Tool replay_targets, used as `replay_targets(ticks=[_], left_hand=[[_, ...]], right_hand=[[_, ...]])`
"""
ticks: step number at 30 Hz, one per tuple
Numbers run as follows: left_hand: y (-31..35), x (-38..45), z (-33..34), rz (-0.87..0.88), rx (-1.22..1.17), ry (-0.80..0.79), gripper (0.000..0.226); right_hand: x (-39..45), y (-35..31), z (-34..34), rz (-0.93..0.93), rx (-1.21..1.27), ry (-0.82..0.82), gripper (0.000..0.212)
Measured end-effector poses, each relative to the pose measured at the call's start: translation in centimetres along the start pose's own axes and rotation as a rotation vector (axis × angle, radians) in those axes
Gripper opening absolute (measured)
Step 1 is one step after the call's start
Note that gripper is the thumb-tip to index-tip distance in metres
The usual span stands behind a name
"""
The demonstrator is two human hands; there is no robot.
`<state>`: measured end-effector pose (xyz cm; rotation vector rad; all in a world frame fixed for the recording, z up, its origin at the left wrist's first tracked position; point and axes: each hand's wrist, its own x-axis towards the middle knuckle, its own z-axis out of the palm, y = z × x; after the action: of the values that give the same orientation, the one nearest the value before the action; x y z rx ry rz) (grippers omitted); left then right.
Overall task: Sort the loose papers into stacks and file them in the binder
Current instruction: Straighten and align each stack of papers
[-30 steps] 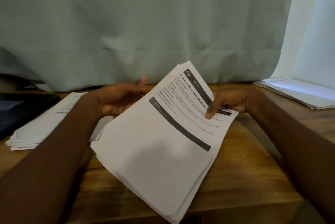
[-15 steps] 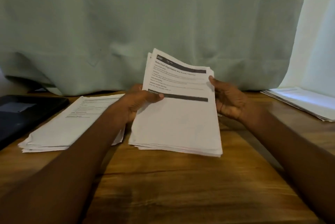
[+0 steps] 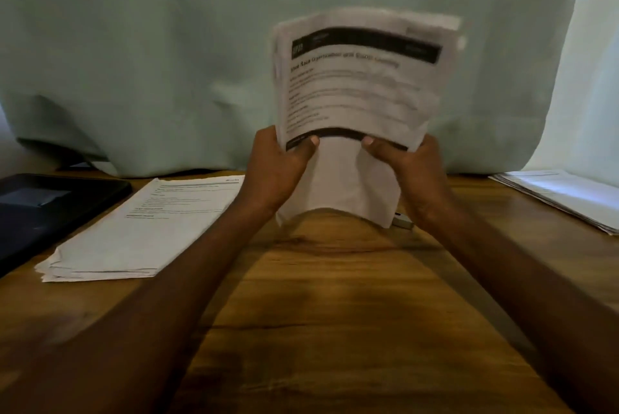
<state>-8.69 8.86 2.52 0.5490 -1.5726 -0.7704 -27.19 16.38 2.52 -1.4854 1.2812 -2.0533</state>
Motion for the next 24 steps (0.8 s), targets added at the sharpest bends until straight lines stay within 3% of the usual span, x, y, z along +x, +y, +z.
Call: replay_targets(ticks=[3,8,12,17,21,24], left_hand=[[-0.6,-0.4,0.4,-0.045,0.086,0.03,0.013],[0.8,0.2,-0.3,0.093,0.107,0.083,0.017],[-0.8,-0.2,0.0,-0.066,0.121,-0.003,0.023],[0.1,0.5,-0.2,-0.026,0.048,0.051,0.02],[-1.0,0.2,-0.1,-0.131,0.154,-0.072,0.036],[-1.0,0.0,0.0,-0.116,0.079,-0.059,0.036]], right_hand=[[-0.5,0.8,0.4,0.046,-0.127,-0.001,0.034],[-0.3,-0.4,0.3,-0.038,-0.087,0.029,0.028],[-0.4,1.1,0.3,0.187,-0.141,-0.057,0.04],[0.0,0.2,-0.2,0.111,-0.062,-0.009,0.027],[-0.2,1.2,-0.1,0.212,-0.115,-0.092,0.028],[-0.4,1.3,0.0,0.19,-0.091,-0.052,0.032]])
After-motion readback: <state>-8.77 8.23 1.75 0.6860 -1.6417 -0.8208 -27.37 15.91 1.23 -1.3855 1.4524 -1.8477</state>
